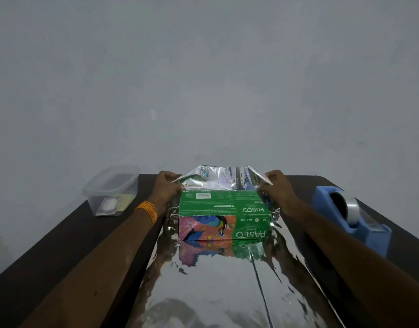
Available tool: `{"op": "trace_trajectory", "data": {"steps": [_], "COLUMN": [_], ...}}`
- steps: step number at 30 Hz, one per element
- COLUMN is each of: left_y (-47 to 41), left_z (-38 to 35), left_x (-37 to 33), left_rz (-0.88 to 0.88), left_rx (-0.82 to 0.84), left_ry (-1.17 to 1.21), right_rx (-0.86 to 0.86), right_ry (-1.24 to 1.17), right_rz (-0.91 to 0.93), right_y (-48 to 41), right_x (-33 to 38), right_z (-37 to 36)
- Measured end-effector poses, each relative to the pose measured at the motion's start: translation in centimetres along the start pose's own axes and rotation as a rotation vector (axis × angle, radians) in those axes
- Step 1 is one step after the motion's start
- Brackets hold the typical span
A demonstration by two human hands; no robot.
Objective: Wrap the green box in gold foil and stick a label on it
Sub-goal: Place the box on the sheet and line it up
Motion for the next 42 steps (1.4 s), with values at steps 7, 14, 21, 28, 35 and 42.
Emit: {"op": "trace_trajectory", "data": {"steps": [7, 14, 21, 28, 35, 42], "left_y": [2.0, 5.8, 8.8, 10.1, 11.8, 13.2], "left_z": [0.6, 0.5, -8.6, -8.2, -8.4, -7.9], "left_x": [-2.6, -8.0, -6.1, -4.9, -5.2, -5.5], "left_rz": [-0.059, -0.451, -0.473, -0.454, -0.47, -0.52], "left_rx": [0.154, -0.182, 0.564, 0.629, 0.605, 0.556], "left_ry": [-0.034, -0.411, -1.054, -1.092, -1.185, -1.21], "right_rx": [0.089, 0.069, 0.052, -0.222, 0.001, 0.3], "right_ry": [0.099, 0.103, 0.188, 0.274, 0.52, 1.14], "right_rz": [0.108, 0.169, 0.224, 0.196, 0.541, 0.699], "right_y": [1.8, 3.4, 2.1, 5.0, 10.3, 12.6], "right_x": [1.3, 0.9, -1.4, 1.8, 9.8, 9.0], "right_z": [1.3, 2.5, 2.5, 5.3, 2.7, -2.9]}}
Point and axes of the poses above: each hand's wrist, its own y-axis away from the middle knuckle, its own z-axis out of the back of the hand, x = y × z, the point moved 6 cm from there along -y, towards the middle knuckle, and after that the axes turned 12 degrees about y, right-handed, at the moved point
